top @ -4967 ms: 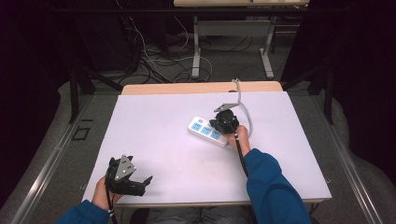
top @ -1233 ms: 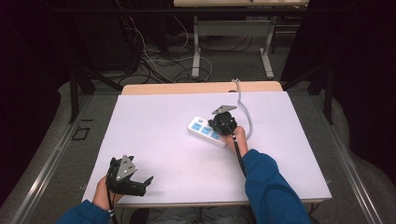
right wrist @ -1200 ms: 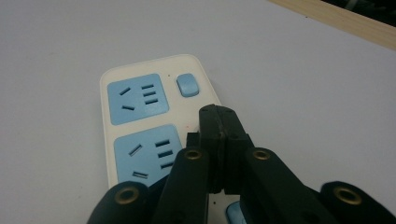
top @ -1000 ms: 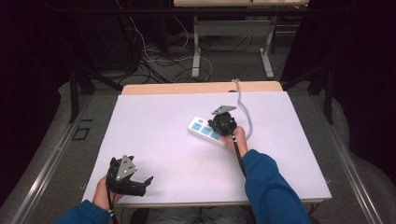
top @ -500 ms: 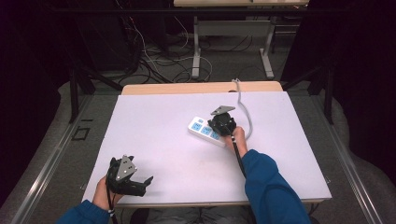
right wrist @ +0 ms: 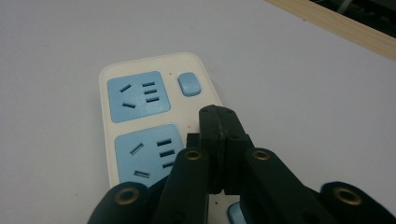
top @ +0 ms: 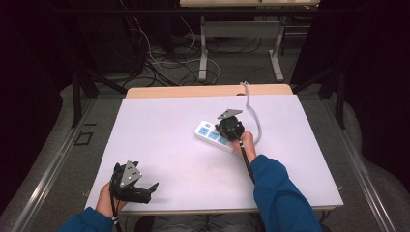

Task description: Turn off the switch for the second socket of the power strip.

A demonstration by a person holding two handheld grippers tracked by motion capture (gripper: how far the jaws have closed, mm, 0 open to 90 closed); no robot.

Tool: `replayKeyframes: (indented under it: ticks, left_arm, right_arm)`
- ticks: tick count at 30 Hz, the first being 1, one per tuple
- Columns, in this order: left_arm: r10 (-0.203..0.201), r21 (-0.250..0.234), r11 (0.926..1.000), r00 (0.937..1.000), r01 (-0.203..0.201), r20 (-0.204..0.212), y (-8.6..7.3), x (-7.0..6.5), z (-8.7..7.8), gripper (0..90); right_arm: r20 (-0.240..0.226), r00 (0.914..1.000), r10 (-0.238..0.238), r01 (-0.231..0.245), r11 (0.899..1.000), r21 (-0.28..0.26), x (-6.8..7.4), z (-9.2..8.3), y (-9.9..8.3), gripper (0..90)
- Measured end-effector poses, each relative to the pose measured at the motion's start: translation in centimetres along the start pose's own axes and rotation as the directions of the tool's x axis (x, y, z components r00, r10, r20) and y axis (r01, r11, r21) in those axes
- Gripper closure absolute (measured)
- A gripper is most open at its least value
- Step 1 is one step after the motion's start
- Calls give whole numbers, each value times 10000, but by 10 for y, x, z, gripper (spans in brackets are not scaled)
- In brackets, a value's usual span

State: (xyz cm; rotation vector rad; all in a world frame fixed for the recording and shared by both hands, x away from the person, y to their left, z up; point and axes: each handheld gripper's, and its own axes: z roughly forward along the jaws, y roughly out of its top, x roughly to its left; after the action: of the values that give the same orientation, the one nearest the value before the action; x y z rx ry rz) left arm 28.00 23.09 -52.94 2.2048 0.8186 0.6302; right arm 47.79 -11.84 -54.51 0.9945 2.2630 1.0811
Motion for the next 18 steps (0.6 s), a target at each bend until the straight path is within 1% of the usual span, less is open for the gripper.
replayKeyframes:
  ticks: [3,4,6,7,14,16,18]
  left_arm:
    - [16,14,10000,10000,-16,2,0,0,0,7]
    - [11,9,10000,10000,-11,-1,0,0,0,7]
    - [-21,-17,10000,10000,21,-4,0,0,0,8]
    - [-16,-14,10000,10000,16,-4,0,0,0,7]
    - [-19,-18,10000,10000,19,-3,0,0,0,7]
    - [-24,-25,10000,10000,24,-3,0,0,0,7]
    - [-20,-14,10000,10000,20,-2,0,0,0,7]
  right_arm:
    - [29,10000,-73,73,10000,9,0,0,0,900]
    - [16,10000,-96,95,9997,230,0,-1,1,900]
    - [21,10000,-94,93,9996,260,0,-1,1,900]
    - [52,9999,-115,115,9999,90,0,-1,1,900]
    - [55,10000,-82,82,9999,84,1,-1,1,900]
    - [-51,10000,-41,40,9999,-96,0,-2,3,900]
    - [1,10000,-64,64,10000,45,1,-3,4,900]
